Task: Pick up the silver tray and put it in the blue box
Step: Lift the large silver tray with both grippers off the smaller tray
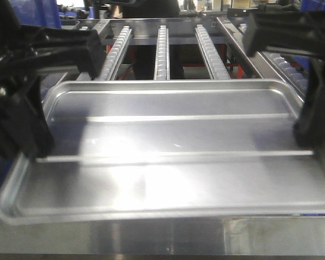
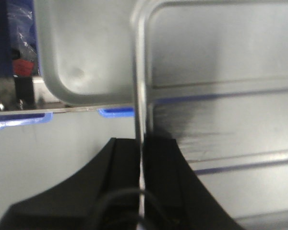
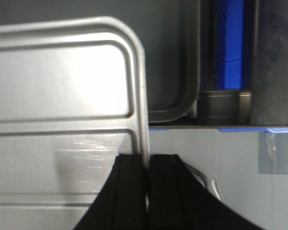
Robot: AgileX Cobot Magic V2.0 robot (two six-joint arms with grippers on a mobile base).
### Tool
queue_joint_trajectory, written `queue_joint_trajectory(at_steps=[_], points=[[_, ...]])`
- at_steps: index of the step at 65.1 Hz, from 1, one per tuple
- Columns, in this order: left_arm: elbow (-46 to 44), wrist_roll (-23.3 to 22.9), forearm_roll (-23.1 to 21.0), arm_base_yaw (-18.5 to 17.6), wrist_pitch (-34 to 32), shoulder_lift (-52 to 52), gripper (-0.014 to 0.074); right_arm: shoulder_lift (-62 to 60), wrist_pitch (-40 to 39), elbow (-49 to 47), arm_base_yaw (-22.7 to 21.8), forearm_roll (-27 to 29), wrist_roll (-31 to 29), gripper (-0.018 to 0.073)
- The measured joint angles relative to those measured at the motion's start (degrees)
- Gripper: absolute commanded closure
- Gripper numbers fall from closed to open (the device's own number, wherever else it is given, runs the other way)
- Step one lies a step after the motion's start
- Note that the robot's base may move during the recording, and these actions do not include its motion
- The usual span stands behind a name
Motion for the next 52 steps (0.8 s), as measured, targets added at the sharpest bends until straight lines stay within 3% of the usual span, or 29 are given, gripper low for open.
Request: queue_joint_trajectory(at_steps=[36, 52], points=[[0.0, -2.3, 0.3, 0.1, -0.1, 0.0, 0.0598, 0.0, -0.1, 0.2, 0.0, -0.1, 0.0, 0.0487], [0.0, -3.8, 2.7, 0.1, -0.6, 0.0, 0.0598, 0.0, -0.4, 0.2, 0.0, -0.1, 0.2, 0.0489]])
